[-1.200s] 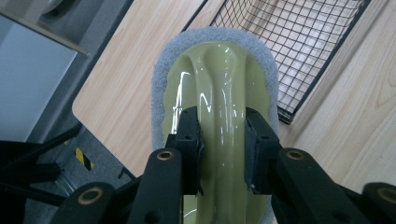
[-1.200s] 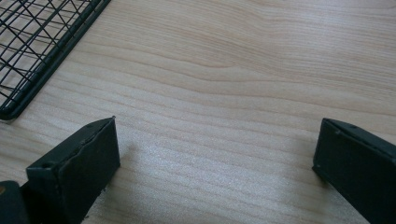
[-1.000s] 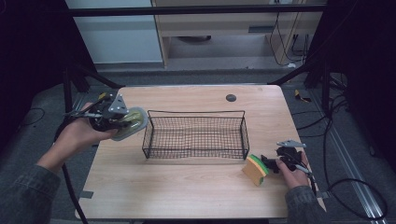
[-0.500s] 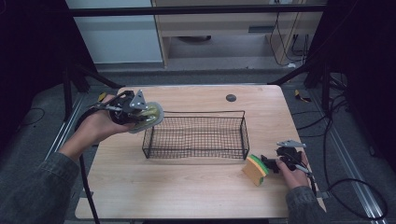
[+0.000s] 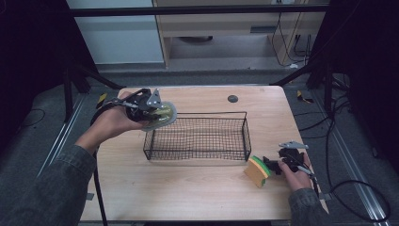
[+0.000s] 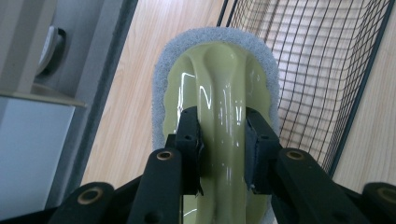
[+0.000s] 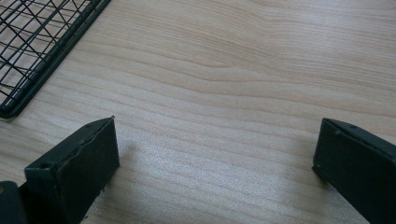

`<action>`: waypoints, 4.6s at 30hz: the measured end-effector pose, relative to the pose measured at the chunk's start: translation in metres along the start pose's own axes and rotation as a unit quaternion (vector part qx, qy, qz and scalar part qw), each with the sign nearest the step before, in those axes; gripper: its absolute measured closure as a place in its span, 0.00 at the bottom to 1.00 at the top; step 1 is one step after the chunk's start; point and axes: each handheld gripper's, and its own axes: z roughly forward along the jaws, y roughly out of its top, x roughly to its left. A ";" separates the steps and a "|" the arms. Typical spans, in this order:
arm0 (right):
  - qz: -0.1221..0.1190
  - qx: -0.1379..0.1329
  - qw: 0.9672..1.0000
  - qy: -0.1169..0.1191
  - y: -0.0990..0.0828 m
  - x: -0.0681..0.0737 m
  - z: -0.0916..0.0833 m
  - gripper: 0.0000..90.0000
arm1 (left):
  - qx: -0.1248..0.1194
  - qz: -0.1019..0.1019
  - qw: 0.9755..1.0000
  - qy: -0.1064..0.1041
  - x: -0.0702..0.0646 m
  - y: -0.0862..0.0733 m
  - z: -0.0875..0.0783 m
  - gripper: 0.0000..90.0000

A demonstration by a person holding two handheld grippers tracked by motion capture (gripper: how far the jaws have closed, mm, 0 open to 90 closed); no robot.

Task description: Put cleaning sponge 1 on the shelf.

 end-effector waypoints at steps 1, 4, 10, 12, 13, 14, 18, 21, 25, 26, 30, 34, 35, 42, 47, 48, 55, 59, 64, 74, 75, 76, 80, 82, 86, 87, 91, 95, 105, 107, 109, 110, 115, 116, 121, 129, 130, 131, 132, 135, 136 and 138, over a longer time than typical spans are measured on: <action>0.001 0.000 1.000 0.000 0.000 0.000 0.000 0.01 | -0.002 0.004 1.000 -0.001 -0.001 0.002 0.001 0.78; 0.001 0.000 1.000 0.000 0.000 0.000 0.000 0.01 | -0.002 0.015 1.000 -0.004 -0.004 0.008 0.003 0.78; 0.001 0.000 1.000 0.002 0.000 0.000 0.000 0.01 | -0.007 0.033 0.999 -0.003 -0.008 0.018 0.006 0.78; 0.001 0.000 1.000 0.002 0.000 0.000 0.000 0.01 | -0.009 0.034 0.999 -0.004 -0.008 0.019 0.006 0.78; 0.001 0.000 1.000 0.002 0.000 0.000 0.000 0.01 | -0.009 0.037 0.999 -0.006 -0.009 0.020 0.007 0.78; 0.003 0.001 1.000 0.002 0.000 0.000 0.000 0.01 | -0.010 0.038 0.999 -0.007 -0.009 0.020 0.007 0.78; 0.001 0.000 1.000 0.002 0.000 0.000 0.000 0.01 | -0.004 0.047 0.999 -0.008 -0.011 0.022 0.010 0.78; 0.001 0.000 1.000 0.001 0.000 0.000 0.000 0.01 | -0.002 0.053 0.999 -0.009 -0.011 0.023 0.012 0.78; 0.001 0.000 1.000 0.002 0.000 0.000 -0.001 0.01 | 0.001 0.056 0.998 -0.006 -0.010 0.024 0.016 0.78; 0.001 0.000 1.000 0.002 0.000 0.000 -0.001 0.01 | 0.003 0.058 0.998 -0.006 -0.010 0.024 0.017 0.78; 0.002 0.000 1.000 0.003 -0.001 0.000 -0.001 0.01 | 0.007 0.064 0.998 -0.011 -0.011 0.024 0.021 0.78; 0.002 0.000 1.000 0.003 -0.001 0.000 -0.001 0.01 | 0.012 0.076 0.997 -0.013 -0.012 0.025 0.023 0.78; 0.002 0.000 1.000 0.003 -0.001 0.000 -0.001 0.01 | 0.013 0.078 0.997 -0.014 -0.013 0.024 0.024 0.78; 0.002 0.000 1.000 0.002 -0.001 0.000 -0.001 0.01 | 0.020 0.082 0.996 -0.013 -0.014 0.023 0.028 0.78; 0.002 0.000 1.000 0.002 -0.001 0.000 -0.001 0.01 | 0.021 0.084 0.996 -0.014 -0.013 0.021 0.032 0.78; 0.002 0.000 1.000 0.002 -0.001 0.000 -0.001 0.01 | 0.022 0.085 0.996 -0.017 -0.013 0.021 0.033 0.78; 0.002 0.000 1.000 0.002 -0.001 0.000 -0.001 0.01 | 0.017 0.087 0.996 -0.021 -0.015 0.019 0.034 0.78; 0.004 0.001 1.000 0.003 -0.001 0.001 -0.001 0.01 | 0.019 0.089 0.995 -0.027 -0.017 0.017 0.036 0.78; 0.003 0.001 1.000 0.003 -0.001 0.001 -0.001 0.01 | 0.016 0.090 0.995 -0.032 -0.019 0.013 0.042 0.78; 0.002 0.000 1.000 0.003 -0.001 0.000 -0.001 0.01 | 0.021 0.090 0.995 -0.048 -0.023 0.006 0.055 0.78; 0.003 0.000 1.000 0.003 -0.001 0.000 -0.001 0.01 | 0.023 0.092 0.994 -0.049 -0.024 0.005 0.056 0.78; 0.003 0.000 1.000 0.003 -0.001 0.001 -0.001 0.01 | 0.026 0.092 0.994 -0.051 -0.025 0.004 0.058 0.78; 0.003 0.000 1.000 0.003 -0.001 0.001 -0.001 0.01 | 0.026 0.091 0.994 -0.054 -0.024 0.002 0.060 0.78; 0.003 0.000 1.000 0.003 -0.001 0.001 -0.001 0.01 | 0.028 0.090 0.994 -0.055 -0.024 0.001 0.062 0.78; 0.003 0.000 1.000 0.003 -0.001 0.001 -0.001 0.01 | 0.029 0.089 0.994 -0.059 -0.025 -0.002 0.066 0.78; 0.002 0.000 1.000 0.003 -0.001 0.000 -0.001 0.01 | 0.030 0.087 0.994 -0.061 -0.025 -0.002 0.067 0.78; 0.003 0.000 1.000 0.003 -0.001 0.001 -0.001 0.01 | 0.032 0.086 0.994 -0.065 -0.026 -0.004 0.070 0.78; 0.002 0.000 1.000 0.003 -0.001 0.000 -0.001 0.01 | 0.036 0.086 0.993 -0.068 -0.028 -0.006 0.073 0.78; 0.004 -0.001 1.000 0.003 -0.001 0.001 -0.001 0.01 | 0.041 0.083 0.993 -0.074 -0.030 -0.011 0.078 0.78; 0.003 0.000 1.000 0.003 -0.001 0.001 -0.001 0.01 | 0.041 0.083 0.993 -0.076 -0.031 -0.013 0.080 0.78; 0.003 -0.001 1.000 0.003 -0.001 0.001 -0.001 0.01 | 0.041 0.080 0.993 -0.077 -0.032 -0.014 0.082 0.78; 0.003 -0.001 1.000 0.003 -0.001 0.001 -0.001 0.01 | 0.042 0.079 0.993 -0.076 -0.032 -0.015 0.083 0.78; 0.002 -0.001 1.000 0.002 -0.001 0.000 -0.001 0.01 | 0.047 0.069 0.993 -0.083 -0.031 -0.018 0.089 0.78; 0.003 -0.001 1.000 0.002 -0.001 0.001 -0.001 0.01 | 0.048 0.069 0.993 -0.084 -0.031 -0.019 0.090 0.78; 0.002 -0.001 1.000 0.002 -0.001 0.001 -0.001 0.01 | 0.051 0.062 0.993 -0.087 -0.030 -0.021 0.095 0.78; 0.003 -0.001 1.000 0.002 -0.001 0.001 -0.001 0.01 | 0.059 0.053 0.992 -0.096 -0.034 -0.025 0.103 0.78; 0.002 -0.001 1.000 0.002 -0.001 0.001 -0.001 0.01 | 0.061 0.052 0.992 -0.096 -0.034 -0.026 0.103 0.78; 0.002 -0.001 1.000 0.002 -0.001 0.001 -0.001 0.01 | 0.060 0.056 0.992 -0.096 -0.033 -0.027 0.104 0.78; 0.003 -0.001 1.000 0.002 -0.001 0.001 -0.001 0.01 | 0.061 0.055 0.992 -0.095 -0.034 -0.027 0.105 0.78; 0.003 -0.001 1.000 0.002 -0.001 0.001 -0.001 0.01 | 0.070 0.050 0.992 -0.095 -0.035 -0.029 0.107 0.78; 0.002 -0.001 1.000 0.002 -0.001 0.001 -0.001 0.01 | 0.073 0.051 0.992 -0.093 -0.036 -0.030 0.108 0.78; 0.002 -0.001 1.000 0.002 -0.001 0.001 -0.001 0.01 | 0.072 0.052 0.992 -0.091 -0.035 -0.029 0.108 0.78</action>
